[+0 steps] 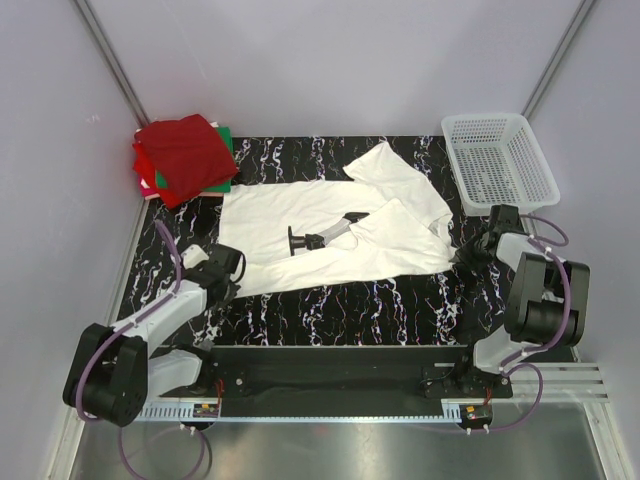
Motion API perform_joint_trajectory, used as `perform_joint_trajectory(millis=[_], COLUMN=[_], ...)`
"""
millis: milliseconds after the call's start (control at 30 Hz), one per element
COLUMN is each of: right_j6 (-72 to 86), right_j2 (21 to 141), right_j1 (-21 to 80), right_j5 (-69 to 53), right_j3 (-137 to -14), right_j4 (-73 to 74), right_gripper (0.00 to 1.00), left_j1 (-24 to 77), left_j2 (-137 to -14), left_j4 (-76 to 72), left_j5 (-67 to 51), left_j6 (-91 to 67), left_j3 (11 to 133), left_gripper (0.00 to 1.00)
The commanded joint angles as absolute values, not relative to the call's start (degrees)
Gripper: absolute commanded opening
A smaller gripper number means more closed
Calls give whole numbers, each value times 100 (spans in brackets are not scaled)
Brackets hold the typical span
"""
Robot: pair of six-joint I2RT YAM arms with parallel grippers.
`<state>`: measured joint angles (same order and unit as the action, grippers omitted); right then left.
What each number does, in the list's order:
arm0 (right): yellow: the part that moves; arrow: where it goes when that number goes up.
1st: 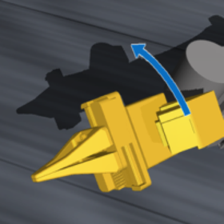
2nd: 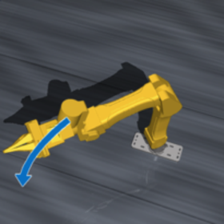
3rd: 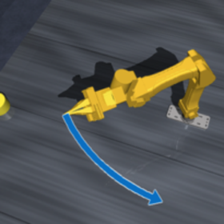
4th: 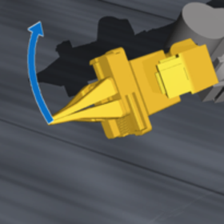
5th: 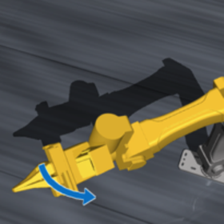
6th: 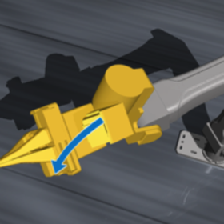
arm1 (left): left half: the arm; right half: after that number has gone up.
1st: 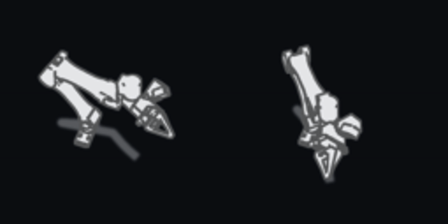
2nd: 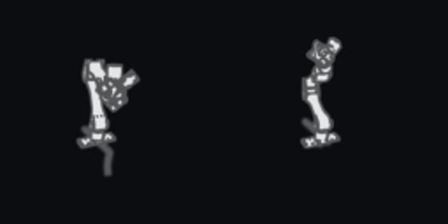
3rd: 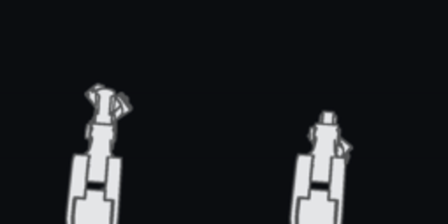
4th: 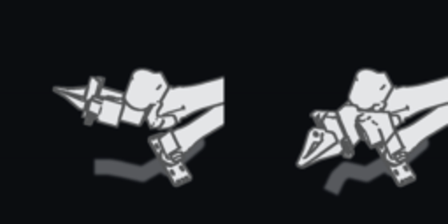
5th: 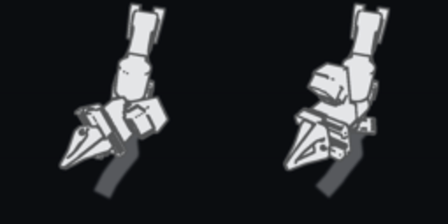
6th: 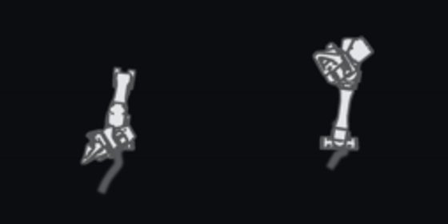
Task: Fold and stack the t-shirts
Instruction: Fold the tshirt
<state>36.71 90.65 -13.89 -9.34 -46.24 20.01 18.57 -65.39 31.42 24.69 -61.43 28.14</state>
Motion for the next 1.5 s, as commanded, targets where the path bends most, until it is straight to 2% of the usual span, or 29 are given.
perform_joint_trajectory(millis=[0,200,467,567,1133,1267,1333,1367,1400,1433,1467], right_j6=[3586,3551,3647,3674,4517,4640,4623,4623,4614,4545,4500], right_j2=[8579,7577,6304,5961,4721,4107,3956,3920,3876,3859,3858], right_j1=[-1397,-1397,-1397,-1397,-1415,-1424,-1424,-1424,-1415,-1415,-1415], right_j5=[-993,-940,-932,-871,-405,-299,-220,-176,-150,-71,-18], right_j3=[-4570,-4526,-4386,-4386,-4570,-4562,-4640,-4710,-4781,-4894,-4948], right_j4=[2450,3136,3954,4314,5923,6309,6450,6660,6697,6697,6619], right_gripper=[0,0,0,0,0,9,11,14,23,32,49], left_j1=[1811,1784,1494,1503,1503,1503,1503,1503,1503,1503,1503], left_j2=[-6452,-5679,-4458,-4342,-3051,-2690,-2471,-2383,-2304,-2164,-2110], left_j4=[3085,3761,4640,4718,6871,7443,7759,7848,7910,7988,8041], left_j5=[2479,2680,2505,2172,1802,1846,1846,1828,1785,1775,1784], left_j6=[-6012,-5846,-5704,-5844,-6425,-6460,-6486,-6478,-6443,-6408,-6390], left_j3=[2918,3006,3129,3085,4280,4508,4622,4788,4877,4974,5175], left_gripper=[0,0,0,0,0,1,4,9,16,25,46])
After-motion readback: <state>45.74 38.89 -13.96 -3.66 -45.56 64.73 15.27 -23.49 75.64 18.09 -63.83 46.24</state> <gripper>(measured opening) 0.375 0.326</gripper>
